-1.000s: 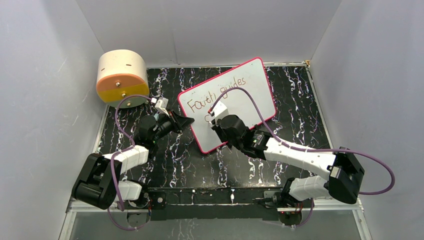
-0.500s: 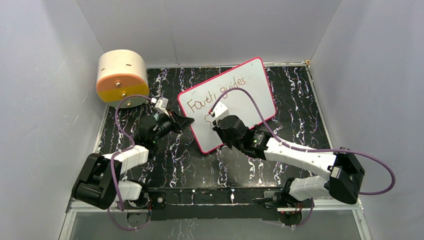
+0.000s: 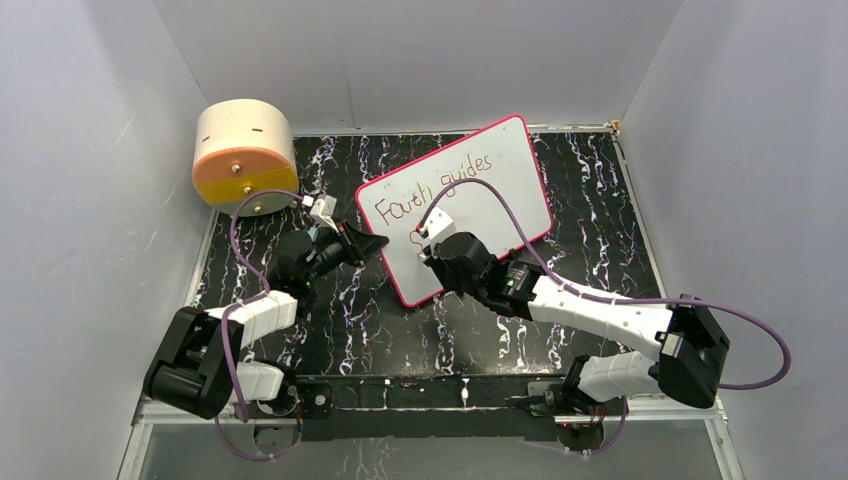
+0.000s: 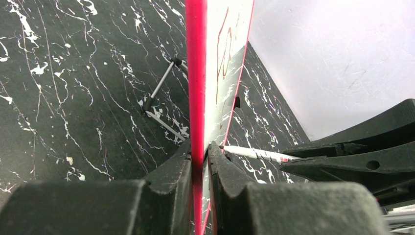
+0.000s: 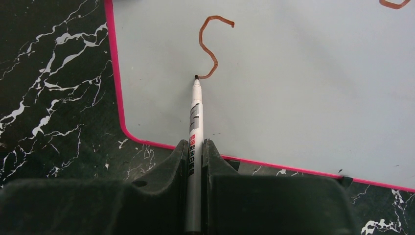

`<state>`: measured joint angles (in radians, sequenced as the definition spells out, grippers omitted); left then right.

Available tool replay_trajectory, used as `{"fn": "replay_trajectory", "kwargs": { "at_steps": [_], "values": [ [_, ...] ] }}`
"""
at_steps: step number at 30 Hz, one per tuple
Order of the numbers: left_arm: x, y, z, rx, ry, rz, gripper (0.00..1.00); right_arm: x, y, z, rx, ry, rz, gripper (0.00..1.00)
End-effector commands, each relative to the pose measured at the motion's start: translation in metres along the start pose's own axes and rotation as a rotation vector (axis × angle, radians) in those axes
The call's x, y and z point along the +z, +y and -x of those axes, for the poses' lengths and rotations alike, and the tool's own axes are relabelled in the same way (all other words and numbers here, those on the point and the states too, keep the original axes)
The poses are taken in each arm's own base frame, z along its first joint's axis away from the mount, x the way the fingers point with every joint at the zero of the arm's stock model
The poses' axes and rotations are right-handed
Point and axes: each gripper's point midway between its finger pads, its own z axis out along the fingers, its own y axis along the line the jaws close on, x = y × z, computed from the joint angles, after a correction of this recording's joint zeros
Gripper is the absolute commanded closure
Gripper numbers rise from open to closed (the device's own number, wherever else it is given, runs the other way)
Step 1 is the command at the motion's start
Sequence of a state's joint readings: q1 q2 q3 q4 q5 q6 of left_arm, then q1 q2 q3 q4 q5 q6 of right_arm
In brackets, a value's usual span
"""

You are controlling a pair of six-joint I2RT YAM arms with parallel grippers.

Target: Write a sentence on the whiteboard

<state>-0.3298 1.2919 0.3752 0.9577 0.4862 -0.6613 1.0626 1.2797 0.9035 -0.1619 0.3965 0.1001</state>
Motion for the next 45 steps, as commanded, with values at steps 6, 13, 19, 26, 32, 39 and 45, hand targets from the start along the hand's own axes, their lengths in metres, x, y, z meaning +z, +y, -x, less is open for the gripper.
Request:
{"fn": "replay_trajectory", "kwargs": {
  "at_steps": [6, 13, 19, 26, 32, 39, 45],
  "values": [
    [0.001, 0.000, -0.002, 0.028, 0.015, 0.009, 1.00, -0.003, 0.009, 0.041, 0.068, -0.135, 0.035, 1.00],
    [0.000, -0.001, -0.002, 0.029, 0.012, 0.009, 1.00, -0.013, 0.010, 0.048, 0.080, -0.174, 0.060, 1.00],
    [0.000, 0.000, -0.002, 0.029, 0.011, 0.014, 1.00, -0.020, -0.015, 0.042, 0.083, -0.167, -0.061, 1.00],
    [-0.001, -0.001, -0.001, 0.030, 0.009, 0.014, 1.00, -0.018, -0.028, 0.038, 0.101, -0.157, -0.132, 1.00],
    [-0.001, 0.000, -0.001, 0.031, 0.011, 0.017, 1.00, -0.012, -0.020, 0.037, 0.102, -0.154, -0.096, 1.00],
    [0.000, 0.000, -0.002, 0.029, 0.015, 0.015, 1.00, -0.007, -0.017, 0.039, 0.104, -0.158, -0.087, 1.00],
    [0.000, 0.001, -0.002, 0.027, 0.016, 0.017, 1.00, -0.002, -0.017, 0.037, 0.103, -0.151, -0.091, 1.00]
  ]
}}
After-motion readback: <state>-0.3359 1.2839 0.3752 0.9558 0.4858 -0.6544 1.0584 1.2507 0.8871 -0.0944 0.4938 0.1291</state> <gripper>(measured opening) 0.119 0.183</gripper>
